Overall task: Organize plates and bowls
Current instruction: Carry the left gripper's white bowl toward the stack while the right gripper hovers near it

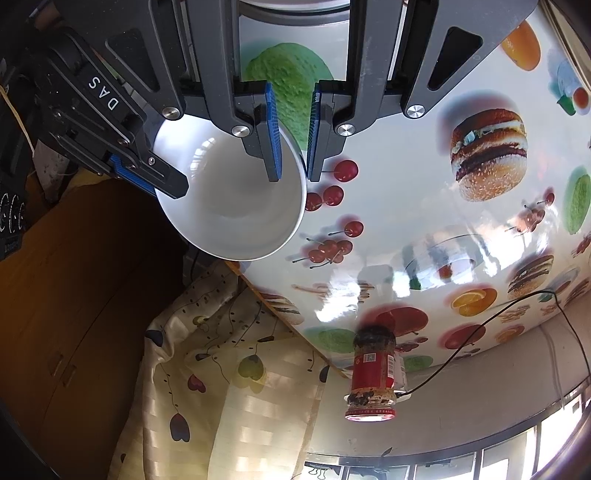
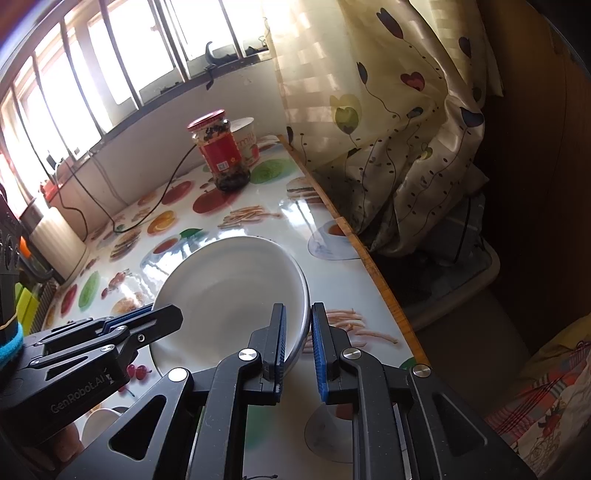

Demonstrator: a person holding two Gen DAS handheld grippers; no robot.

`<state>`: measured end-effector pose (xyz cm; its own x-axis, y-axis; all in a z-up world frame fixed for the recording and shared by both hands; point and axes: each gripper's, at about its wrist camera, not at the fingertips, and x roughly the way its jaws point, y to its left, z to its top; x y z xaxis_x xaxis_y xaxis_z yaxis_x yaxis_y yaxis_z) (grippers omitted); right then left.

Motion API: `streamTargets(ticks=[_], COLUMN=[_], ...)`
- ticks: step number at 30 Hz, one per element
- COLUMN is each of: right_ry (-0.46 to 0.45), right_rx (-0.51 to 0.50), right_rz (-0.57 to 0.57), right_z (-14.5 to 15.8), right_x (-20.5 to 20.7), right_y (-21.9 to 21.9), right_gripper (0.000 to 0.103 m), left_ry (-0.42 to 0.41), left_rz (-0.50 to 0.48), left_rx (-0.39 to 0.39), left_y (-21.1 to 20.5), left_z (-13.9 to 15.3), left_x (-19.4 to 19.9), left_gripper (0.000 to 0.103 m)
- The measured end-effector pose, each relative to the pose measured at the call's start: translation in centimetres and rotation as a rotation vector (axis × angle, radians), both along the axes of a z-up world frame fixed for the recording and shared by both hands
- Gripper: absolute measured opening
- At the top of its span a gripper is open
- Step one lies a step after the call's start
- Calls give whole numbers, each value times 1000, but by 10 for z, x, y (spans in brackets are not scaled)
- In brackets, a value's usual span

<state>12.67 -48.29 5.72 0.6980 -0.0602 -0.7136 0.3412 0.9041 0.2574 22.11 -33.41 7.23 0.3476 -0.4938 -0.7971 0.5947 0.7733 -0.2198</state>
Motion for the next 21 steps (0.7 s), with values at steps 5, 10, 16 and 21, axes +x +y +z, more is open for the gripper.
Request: streamTargets(ticks=[5, 10, 16, 21], right_ry=[0, 0, 1, -10], right_rx=[0, 0, 0, 1], right_rz=[1, 0, 0, 1], right_z=[0, 0, 0, 1], right_x=[0, -1, -1, -2], right_y=[0, -1, -1, 0], right_gripper=[14, 14, 14, 14], left_ry=[-1, -1, -1, -6], left_rz=[-1, -1, 0, 4], left_rx=[0, -2, -3, -11], left_y=[0, 0, 1, 4], left_z=[0, 0, 0, 4], left_x=[0, 0, 0, -1], left_gripper=[14, 14, 14, 14])
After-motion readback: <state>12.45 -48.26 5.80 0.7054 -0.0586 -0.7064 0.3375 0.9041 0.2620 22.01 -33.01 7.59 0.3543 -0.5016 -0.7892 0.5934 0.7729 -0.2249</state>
